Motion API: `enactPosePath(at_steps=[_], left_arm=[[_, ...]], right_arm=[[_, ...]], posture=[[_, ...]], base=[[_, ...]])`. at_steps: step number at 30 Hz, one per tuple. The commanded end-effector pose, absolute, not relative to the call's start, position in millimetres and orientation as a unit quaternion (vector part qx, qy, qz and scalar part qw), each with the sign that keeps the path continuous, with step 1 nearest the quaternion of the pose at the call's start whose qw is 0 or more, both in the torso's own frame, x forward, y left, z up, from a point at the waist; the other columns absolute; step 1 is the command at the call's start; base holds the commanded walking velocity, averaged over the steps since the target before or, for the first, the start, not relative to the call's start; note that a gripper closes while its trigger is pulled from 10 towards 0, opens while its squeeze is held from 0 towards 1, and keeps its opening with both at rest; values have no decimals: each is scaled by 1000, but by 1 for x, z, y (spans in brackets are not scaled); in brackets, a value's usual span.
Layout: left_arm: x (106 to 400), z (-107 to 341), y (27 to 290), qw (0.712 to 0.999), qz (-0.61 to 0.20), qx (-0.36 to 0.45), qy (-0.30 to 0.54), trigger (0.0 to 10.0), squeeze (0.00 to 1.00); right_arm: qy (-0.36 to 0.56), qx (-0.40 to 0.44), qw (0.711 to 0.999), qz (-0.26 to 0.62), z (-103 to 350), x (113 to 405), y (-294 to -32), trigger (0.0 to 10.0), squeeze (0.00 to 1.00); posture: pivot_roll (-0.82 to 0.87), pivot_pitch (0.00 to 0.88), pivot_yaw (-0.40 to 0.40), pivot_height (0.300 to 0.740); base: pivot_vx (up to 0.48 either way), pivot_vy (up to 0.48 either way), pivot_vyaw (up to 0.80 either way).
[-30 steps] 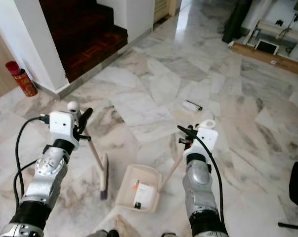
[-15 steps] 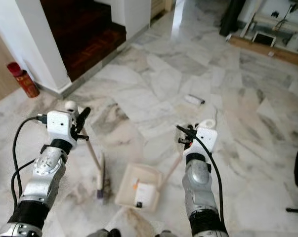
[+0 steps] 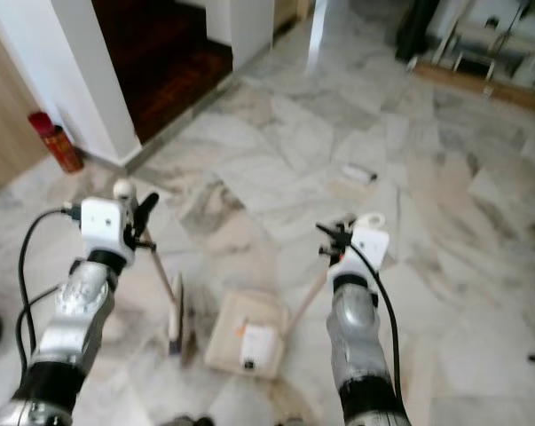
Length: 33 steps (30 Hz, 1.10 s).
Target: Sweep floor
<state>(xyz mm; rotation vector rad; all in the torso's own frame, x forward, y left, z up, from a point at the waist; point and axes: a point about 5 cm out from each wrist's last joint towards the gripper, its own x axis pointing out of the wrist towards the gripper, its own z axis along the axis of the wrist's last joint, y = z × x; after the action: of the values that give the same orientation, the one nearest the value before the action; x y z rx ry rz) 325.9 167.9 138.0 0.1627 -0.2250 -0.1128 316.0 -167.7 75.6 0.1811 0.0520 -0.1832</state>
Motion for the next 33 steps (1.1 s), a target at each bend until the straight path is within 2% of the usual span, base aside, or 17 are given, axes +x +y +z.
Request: enactPosePath(at_steps=[1,12,33], left_arm=[[327,148,166,986,-61,78,-135,10000,0],[327,148,167,986,-62,78,-134,10000,0],[327,149,167,986,-61,81,-134,10000,0]], right_arm=[[3,86,992,-91,86,320,-169,10000,0],[2,75,993,-86,86,320,-169,10000,0],[0,74,994,-76,86,320,-165,10000,0]], posture=[[-53,112,-30,740],[-52,118,-29,740],[-48,122,-27,740]], base=[[0,360,0],[0,363,0],[0,362,612]])
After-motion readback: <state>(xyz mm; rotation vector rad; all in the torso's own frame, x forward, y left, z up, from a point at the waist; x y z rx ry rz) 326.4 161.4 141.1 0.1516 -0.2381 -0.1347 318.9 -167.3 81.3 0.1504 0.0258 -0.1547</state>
